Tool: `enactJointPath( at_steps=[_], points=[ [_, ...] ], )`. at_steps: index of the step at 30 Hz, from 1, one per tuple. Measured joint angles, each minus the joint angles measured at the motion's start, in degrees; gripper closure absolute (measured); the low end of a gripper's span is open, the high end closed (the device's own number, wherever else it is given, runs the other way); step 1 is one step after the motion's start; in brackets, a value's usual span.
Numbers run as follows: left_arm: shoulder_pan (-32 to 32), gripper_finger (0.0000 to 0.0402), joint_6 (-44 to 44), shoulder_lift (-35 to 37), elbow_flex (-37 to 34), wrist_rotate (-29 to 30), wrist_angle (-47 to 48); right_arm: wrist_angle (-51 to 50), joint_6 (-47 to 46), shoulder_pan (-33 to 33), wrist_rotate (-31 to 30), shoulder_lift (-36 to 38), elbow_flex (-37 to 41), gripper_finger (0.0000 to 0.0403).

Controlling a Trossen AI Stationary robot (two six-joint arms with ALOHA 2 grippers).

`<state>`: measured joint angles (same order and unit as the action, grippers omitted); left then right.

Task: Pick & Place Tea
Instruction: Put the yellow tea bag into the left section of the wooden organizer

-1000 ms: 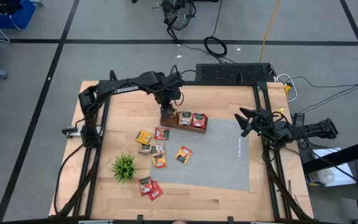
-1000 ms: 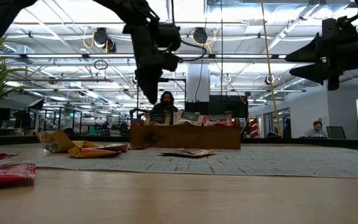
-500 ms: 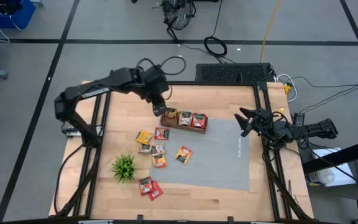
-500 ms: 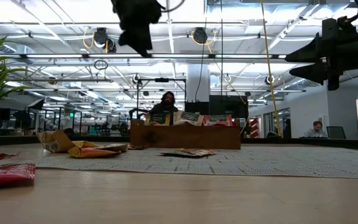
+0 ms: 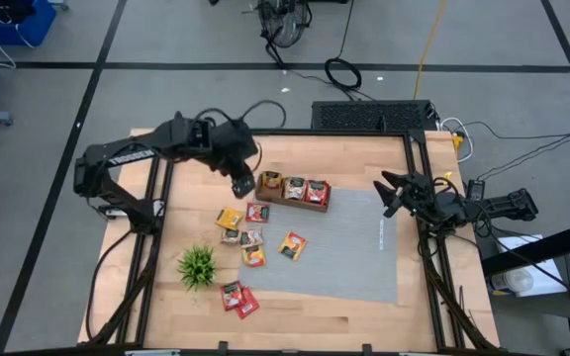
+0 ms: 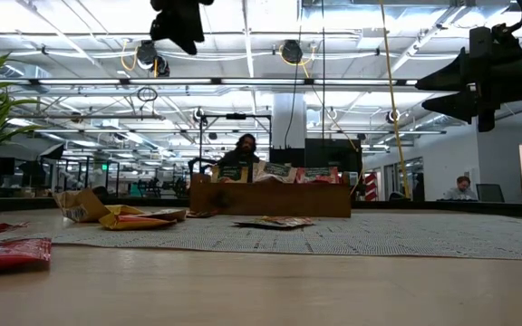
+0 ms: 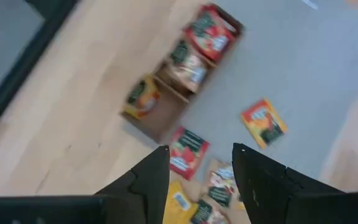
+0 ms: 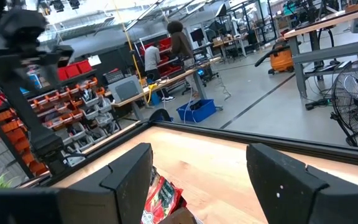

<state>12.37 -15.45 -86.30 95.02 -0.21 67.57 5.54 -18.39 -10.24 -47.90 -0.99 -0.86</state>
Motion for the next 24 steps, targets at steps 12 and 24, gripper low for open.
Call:
enactJointPath(
  at_steps=[12, 24],
  points=[
    [-9.0, 0.0224, 1.2, -2.2, 0.1, -1.7, -6.2, 0.0, 0.0, 0.0, 0.0, 0.0, 0.0, 0.0161],
    [-18.5, 0.0224, -0.6, -6.6, 6.1, -2.3, -6.1, 0.2, 0.0, 0.0, 0.0, -0.2, 0.0, 0.0161]
  ],
)
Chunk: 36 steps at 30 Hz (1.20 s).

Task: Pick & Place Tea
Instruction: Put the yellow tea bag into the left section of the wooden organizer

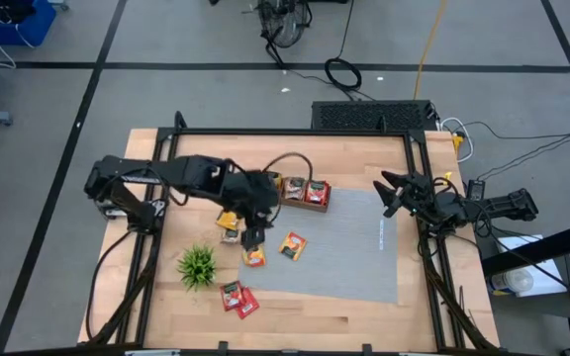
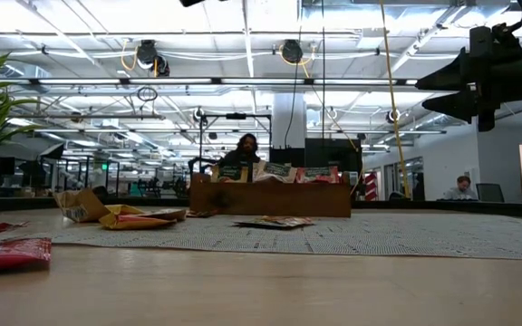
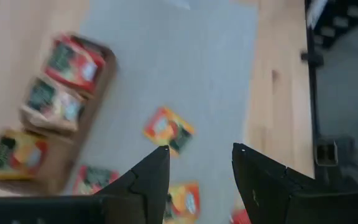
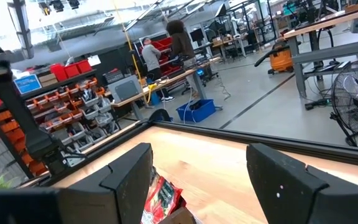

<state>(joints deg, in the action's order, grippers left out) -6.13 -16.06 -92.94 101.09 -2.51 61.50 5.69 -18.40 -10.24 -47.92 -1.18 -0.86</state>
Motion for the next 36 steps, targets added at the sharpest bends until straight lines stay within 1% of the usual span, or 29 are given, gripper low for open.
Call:
enactJointPath(
  at_steps=[3, 6, 11, 13, 17, 21, 29, 36],
  points=[
    [-0.7, 0.0224, -0.7, -1.2, 1.4, -0.3, 0.0, 0.0, 0.0, 0.0, 0.0, 0.0, 0.0, 0.0160],
    [0.0, 0.0224, -0.9, -3.1, 2.0, 0.1, 2.6, -0.1, 0.0, 0.0, 0.0, -0.2, 0.0, 0.0161],
    [0.6, 0.0224, 2.8, -7.9, 2.9, 0.2, 3.3, -0.2, 0.0, 0.0, 0.0, -0.2, 0.0, 0.0160],
    [0.6, 0.0225, 6.1, -9.0, 3.1, 0.8, 2.9, 0.1, 0.0, 0.0, 0.0, -0.3, 0.0, 0.0161],
    [0.0, 0.0225, 18.1, -12.0, 3.2, 2.0, 3.1, 0.0, 0.0, 0.0, 0.0, -0.4, 0.0, 0.0161],
    [-0.4, 0.0225, 26.7, -14.3, 3.2, 3.2, 2.7, 0.0, 0.0, 0.0, 0.0, -0.4, 0.0, 0.0161],
    [-0.7, 0.0224, 34.8, -19.2, 3.2, 7.0, 0.9, 0.0, 0.0, 0.0, 0.0, -0.4, 0.0, 0.0161],
    [-0.1, 0.0225, 38.6, -24.1, 3.2, 7.8, 0.0, 0.0, 0.0, 0.0, 0.0, -0.4, 0.0, 0.0161]
  ],
)
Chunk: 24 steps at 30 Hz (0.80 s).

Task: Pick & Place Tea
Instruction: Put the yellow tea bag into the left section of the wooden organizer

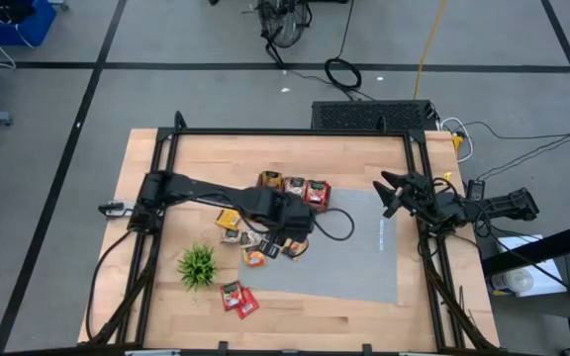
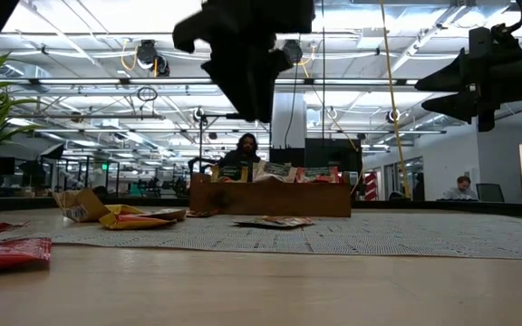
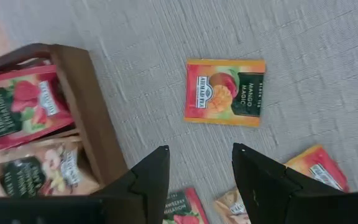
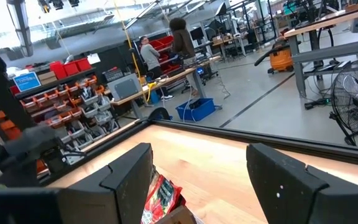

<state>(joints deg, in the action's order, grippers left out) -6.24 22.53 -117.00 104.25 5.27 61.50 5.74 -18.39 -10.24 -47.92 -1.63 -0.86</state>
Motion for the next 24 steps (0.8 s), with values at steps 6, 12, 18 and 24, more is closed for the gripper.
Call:
enactJointPath(
  at_steps=[6, 12, 18, 24],
  points=[
    [0.7, 0.0225, 2.6, -3.5, 0.0, -1.1, -2.3, 0.0, 0.0, 0.0, 0.0, 0.0, 0.0, 0.0160],
    [0.7, 0.0225, 3.1, -7.8, 0.0, -4.5, -6.0, 0.0, 0.0, 0.0, 0.0, 0.0, 0.0, 0.0161],
    [0.7, 0.0224, 3.3, -11.3, 0.0, -5.5, -9.0, 0.0, 0.0, 0.0, 0.0, 0.0, 0.0, 0.0161],
    [0.9, 0.0225, 5.5, -13.6, 0.0, -6.1, -9.8, 0.0, 0.0, 0.0, 0.0, 0.0, 0.0, 0.0161]
  ],
)
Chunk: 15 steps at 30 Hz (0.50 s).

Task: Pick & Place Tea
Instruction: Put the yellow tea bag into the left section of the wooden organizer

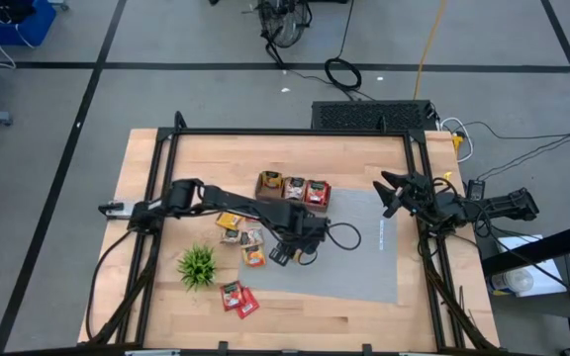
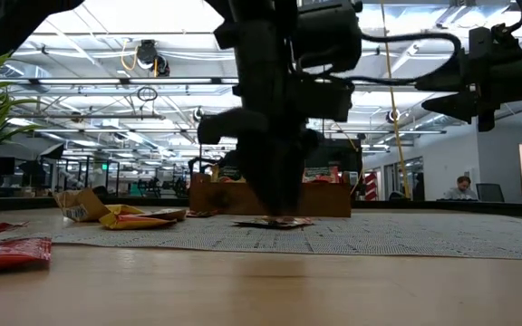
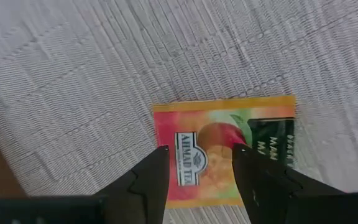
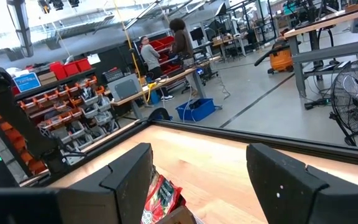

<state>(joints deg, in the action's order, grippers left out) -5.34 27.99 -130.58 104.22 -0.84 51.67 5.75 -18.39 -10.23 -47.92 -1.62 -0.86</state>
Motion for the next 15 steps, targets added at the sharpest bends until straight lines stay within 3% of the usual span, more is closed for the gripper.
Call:
enactJointPath(
  at_steps=[9, 15],
  points=[
    [0.8, 0.0239, -0.1, -1.0, 0.0, -1.7, -1.3, 0.0, 0.0, 0.0, 0.0, 0.0, 0.0, 0.0160],
    [0.9, 0.0360, -0.2, -1.0, 0.0, -3.6, -1.7, 0.0, 0.0, 0.0, 0.0, 0.0, 0.0, 0.0160]
  ],
)
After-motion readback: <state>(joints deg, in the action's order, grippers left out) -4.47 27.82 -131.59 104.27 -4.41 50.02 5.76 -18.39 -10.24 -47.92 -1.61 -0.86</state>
